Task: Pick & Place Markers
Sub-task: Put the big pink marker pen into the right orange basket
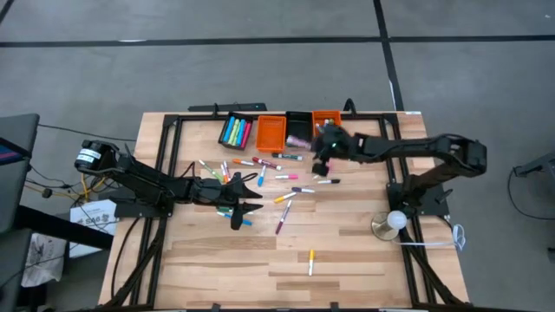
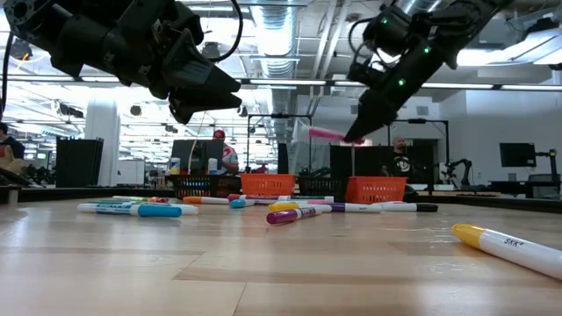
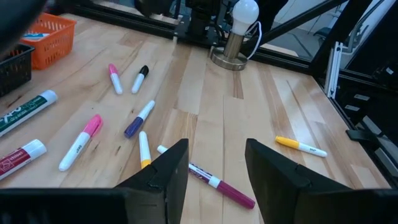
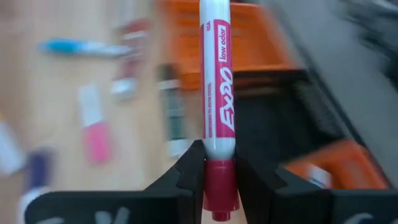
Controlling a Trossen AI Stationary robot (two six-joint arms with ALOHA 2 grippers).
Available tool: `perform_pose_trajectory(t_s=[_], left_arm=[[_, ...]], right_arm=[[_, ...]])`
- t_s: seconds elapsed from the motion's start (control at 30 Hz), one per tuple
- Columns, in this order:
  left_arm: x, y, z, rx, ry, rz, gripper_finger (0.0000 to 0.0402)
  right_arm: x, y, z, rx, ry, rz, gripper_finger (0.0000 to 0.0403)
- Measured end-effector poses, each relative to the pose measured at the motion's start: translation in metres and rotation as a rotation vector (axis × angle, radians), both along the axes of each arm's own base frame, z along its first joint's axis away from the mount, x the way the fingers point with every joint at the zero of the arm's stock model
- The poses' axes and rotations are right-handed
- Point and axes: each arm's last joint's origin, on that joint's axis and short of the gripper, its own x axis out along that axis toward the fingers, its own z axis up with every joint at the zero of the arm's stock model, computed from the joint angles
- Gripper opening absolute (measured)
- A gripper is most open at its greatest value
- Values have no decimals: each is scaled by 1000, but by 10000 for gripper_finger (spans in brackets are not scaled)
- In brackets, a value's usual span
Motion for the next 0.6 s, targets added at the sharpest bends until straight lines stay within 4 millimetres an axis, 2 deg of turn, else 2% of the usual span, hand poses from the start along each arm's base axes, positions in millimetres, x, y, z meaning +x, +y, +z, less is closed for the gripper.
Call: perform_pose_trajectory(t_s=[0.13, 0.27, 0.43, 0.6], left_arm=[[0, 0, 0, 0, 0, 0, 155], [0, 0, 0, 0, 0, 0, 155], [0, 0, 0, 0, 0, 0, 155], [0, 0, 0, 0, 0, 1, 155]], right_arm=[[-17, -24, 12, 30, -97, -266, 67], [-34, -50, 10, 126, -157, -480, 66], [-45, -76, -12, 184, -101, -627, 66], [-44, -89, -40, 222, -3, -670, 66]])
